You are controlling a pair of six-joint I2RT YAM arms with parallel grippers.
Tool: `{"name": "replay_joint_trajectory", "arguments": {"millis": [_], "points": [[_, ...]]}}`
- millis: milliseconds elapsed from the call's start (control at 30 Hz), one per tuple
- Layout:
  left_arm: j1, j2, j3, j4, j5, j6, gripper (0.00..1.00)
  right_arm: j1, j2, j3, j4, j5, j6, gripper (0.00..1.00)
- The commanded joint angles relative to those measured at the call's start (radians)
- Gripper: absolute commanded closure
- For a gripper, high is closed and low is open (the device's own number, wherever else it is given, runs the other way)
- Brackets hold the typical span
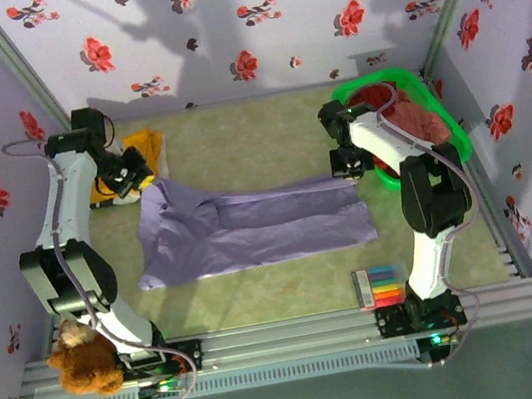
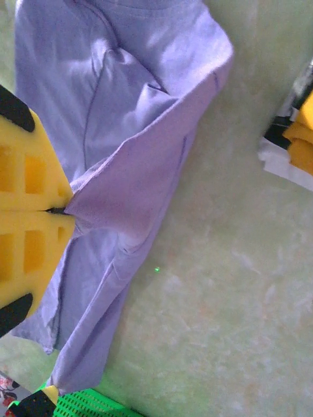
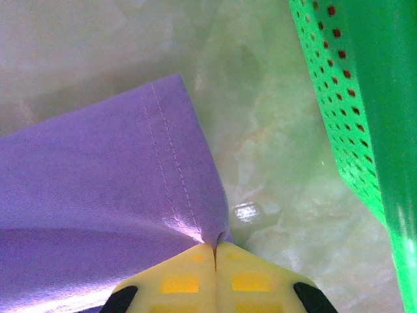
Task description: Fold and stack the t-shirts
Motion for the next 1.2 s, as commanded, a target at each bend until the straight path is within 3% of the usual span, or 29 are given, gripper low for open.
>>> {"name": "replay_joint_trajectory", "arguments": {"millis": [0,133,300,600,833,900,1000,1167], "points": [[0.011,-0.038,-0.020,-0.079,0.032,0.032,1.00,-0.006,-0.011,-0.021,-0.087,0.011,-0.029,1.00],[0.032,-0.061,-0.050,-0.100,0.038,0.042,1.00,-0.003,-0.006,-0.038,-0.125,0.067,-0.034,1.00],[0.036,-0.120,-0.208,-0.020,0.070,0.008,1.00,0.008,0.006,-0.095,-0.096,0.053,-0.019,1.00],[0.040,-0.143,-0.442,0.037,0.011,0.040,1.00,0.040,0.070,-0.149,-0.052,0.117,-0.009,1.00],[0.047,-0.149,-0.613,0.115,0.001,0.038,1.00,0.060,0.061,-0.182,-0.012,0.184,0.002,0.86],[0.047,-0.143,-0.643,0.133,-0.001,0.042,1.00,0.079,0.017,-0.190,0.002,0.192,-0.002,0.76],[0.048,-0.134,-0.644,0.150,0.005,0.044,1.00,0.107,-0.061,-0.187,-0.002,0.167,0.003,0.60],[0.055,-0.115,-0.563,0.116,0.016,0.062,1.00,0.188,-0.149,-0.114,-0.068,0.125,0.049,0.53]]}}
